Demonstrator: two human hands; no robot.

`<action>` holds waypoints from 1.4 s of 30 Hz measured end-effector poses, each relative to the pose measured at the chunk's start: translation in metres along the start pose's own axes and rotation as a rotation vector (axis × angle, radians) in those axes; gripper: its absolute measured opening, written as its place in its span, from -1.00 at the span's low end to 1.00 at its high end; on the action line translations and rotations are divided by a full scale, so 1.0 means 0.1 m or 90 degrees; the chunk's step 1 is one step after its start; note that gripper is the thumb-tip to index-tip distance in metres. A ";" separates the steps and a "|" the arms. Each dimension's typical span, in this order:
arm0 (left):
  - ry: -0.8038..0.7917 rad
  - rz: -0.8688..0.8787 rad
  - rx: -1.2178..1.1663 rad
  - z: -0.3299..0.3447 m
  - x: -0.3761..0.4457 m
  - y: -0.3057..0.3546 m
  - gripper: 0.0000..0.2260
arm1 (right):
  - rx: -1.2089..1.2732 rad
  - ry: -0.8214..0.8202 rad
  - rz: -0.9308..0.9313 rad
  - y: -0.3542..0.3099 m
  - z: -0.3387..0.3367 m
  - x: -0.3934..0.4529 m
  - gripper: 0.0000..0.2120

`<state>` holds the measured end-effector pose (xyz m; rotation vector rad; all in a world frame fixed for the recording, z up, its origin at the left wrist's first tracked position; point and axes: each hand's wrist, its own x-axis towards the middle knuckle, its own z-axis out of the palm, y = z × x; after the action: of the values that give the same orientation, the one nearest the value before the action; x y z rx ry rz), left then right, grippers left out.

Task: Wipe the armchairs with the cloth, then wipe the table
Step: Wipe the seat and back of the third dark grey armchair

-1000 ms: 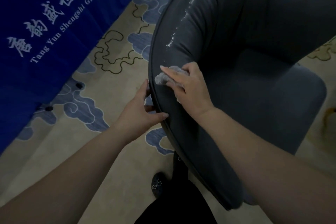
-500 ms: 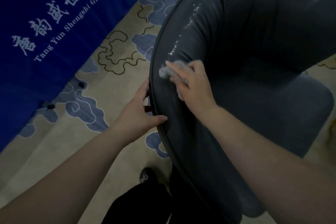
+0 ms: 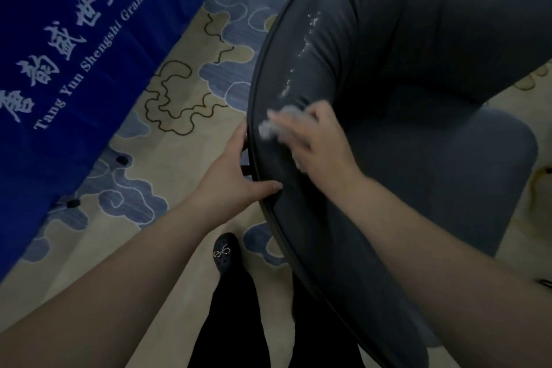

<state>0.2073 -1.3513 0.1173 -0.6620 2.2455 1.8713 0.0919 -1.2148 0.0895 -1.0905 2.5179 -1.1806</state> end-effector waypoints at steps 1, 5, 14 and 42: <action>-0.014 0.001 0.002 -0.04 0.04 0.01 -0.13 | -0.006 -0.018 -0.020 -0.03 0.01 -0.21 -0.73; -0.086 0.011 0.001 -0.19 0.20 -0.01 -0.05 | -0.065 -0.006 -0.034 -0.11 0.01 -0.24 -0.65; -0.200 0.044 0.021 -0.50 0.46 0.12 -0.07 | 0.016 0.090 0.132 -0.14 0.06 0.47 -0.63; -0.221 0.008 -0.035 -0.63 0.56 0.31 -0.46 | 0.062 0.260 0.368 -0.50 0.22 0.02 -0.55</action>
<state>0.1548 -1.4218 0.1372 -0.3001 1.9880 1.8882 0.1265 -1.2507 0.1110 -0.0641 2.7282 -1.4161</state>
